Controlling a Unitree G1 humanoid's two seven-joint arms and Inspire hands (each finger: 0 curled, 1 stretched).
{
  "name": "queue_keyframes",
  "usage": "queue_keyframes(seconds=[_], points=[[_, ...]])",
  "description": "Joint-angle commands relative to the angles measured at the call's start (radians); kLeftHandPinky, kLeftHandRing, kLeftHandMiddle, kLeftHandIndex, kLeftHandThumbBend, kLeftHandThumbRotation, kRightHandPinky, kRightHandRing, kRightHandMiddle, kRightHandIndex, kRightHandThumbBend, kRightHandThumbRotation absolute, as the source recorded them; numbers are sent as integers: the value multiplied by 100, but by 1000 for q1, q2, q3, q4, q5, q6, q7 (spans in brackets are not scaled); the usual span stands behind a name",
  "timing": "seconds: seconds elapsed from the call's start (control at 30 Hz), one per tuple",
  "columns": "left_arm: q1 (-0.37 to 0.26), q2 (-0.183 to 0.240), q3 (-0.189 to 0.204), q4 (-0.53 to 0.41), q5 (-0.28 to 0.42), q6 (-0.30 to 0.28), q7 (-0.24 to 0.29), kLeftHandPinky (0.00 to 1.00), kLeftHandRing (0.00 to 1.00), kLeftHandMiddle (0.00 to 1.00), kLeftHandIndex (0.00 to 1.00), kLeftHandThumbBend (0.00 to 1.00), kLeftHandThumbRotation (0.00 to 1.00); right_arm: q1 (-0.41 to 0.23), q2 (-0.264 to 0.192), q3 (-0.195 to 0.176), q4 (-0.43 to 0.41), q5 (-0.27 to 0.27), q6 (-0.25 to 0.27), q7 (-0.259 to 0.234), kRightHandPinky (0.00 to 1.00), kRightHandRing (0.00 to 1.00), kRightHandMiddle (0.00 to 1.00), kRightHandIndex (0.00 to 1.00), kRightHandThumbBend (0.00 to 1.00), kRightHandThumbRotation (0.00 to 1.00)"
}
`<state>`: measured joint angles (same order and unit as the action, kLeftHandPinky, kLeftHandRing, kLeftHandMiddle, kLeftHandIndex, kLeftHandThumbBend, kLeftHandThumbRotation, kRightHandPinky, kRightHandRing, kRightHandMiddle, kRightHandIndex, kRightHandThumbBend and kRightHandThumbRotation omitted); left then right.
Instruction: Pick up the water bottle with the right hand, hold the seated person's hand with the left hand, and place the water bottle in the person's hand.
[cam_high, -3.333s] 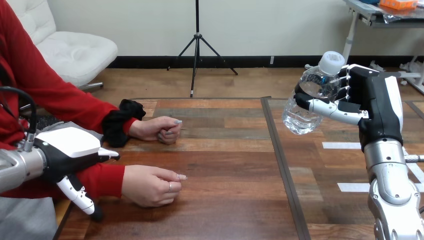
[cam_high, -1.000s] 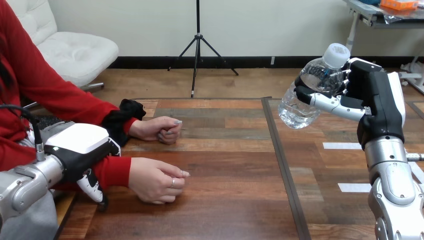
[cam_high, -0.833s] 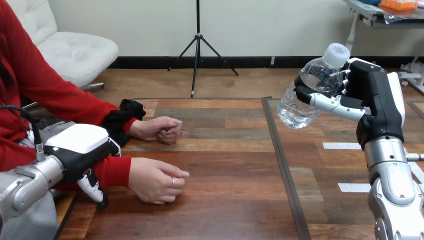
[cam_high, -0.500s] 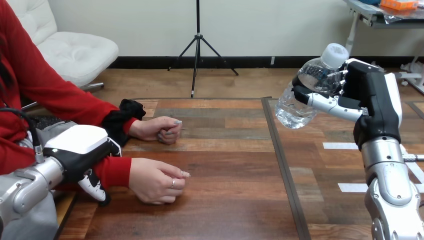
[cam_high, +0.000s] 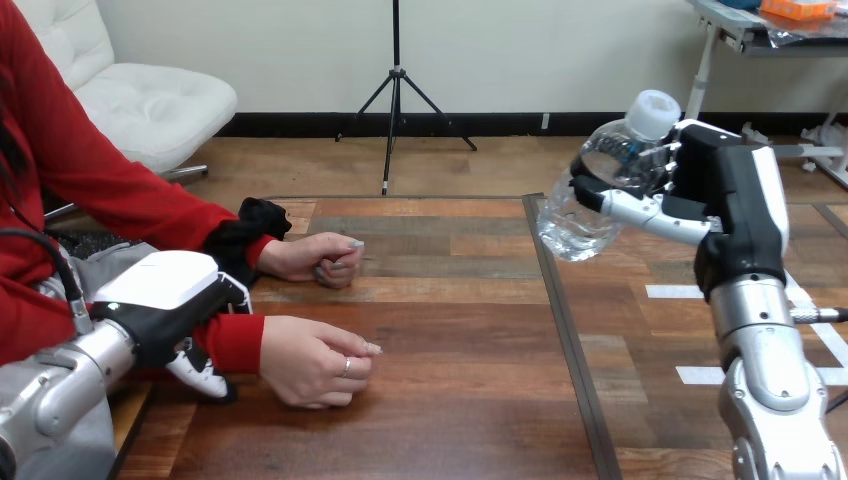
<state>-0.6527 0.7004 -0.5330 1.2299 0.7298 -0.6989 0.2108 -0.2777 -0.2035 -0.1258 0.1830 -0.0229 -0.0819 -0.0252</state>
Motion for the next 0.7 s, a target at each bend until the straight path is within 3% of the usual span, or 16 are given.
queue_keyframes(seconds=[0.0, 0.13, 0.67], points=[[23, -74, 6, -52, -19, -29, 15, 41, 46, 51, 52, 78, 2, -92, 13, 14, -36, -15, 3, -19, 27, 33, 39, 42, 85, 0], [32, -81, 13, -64, -33, -41, 18, 40, 45, 50, 52, 78, 2, -102, 12, 24, 1, -26, -33, -12, 28, 33, 40, 42, 85, 0], [72, -107, 45, -118, -58, -86, 45, 36, 42, 48, 50, 79, 1, -150, 37, 49, 119, -40, -71, -30, 28, 34, 40, 42, 87, 0]])
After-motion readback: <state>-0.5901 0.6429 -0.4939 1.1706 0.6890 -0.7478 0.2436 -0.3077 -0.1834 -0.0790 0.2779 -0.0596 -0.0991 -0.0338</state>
